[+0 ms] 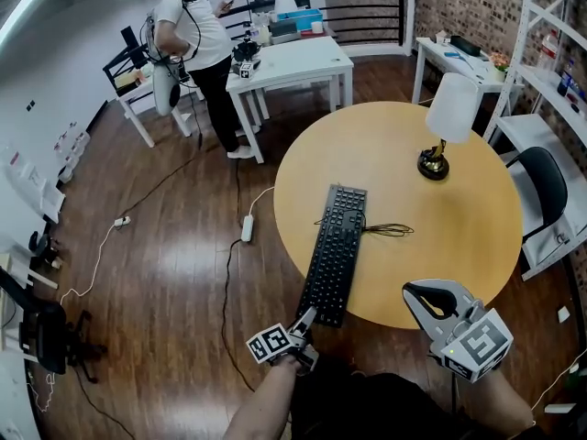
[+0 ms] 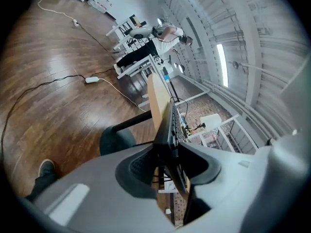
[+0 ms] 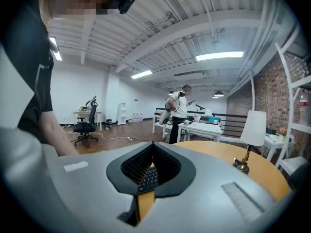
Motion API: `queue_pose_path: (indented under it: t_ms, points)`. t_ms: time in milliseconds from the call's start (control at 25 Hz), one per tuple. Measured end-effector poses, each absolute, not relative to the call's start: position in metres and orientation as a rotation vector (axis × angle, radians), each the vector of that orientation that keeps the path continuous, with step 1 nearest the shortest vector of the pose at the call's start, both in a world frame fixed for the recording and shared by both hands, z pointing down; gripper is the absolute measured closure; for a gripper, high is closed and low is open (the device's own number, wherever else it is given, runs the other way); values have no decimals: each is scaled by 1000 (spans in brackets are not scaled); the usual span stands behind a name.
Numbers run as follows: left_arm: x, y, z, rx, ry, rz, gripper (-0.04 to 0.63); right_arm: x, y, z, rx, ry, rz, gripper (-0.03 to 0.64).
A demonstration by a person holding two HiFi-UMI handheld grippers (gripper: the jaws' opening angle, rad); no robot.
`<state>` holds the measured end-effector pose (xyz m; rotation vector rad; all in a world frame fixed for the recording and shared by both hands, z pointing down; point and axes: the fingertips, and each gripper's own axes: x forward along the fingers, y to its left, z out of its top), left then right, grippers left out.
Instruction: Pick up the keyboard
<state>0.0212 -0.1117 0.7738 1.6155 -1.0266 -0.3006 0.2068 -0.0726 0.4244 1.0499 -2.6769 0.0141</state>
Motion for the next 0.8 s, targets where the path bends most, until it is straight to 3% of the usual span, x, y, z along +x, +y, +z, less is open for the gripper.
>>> queue_pose_path:
  t_ms: [800]
  points:
    - [-90, -176, 779, 1767, -666, 31, 327, 150, -299, 546, 1189, -2427, 453, 615]
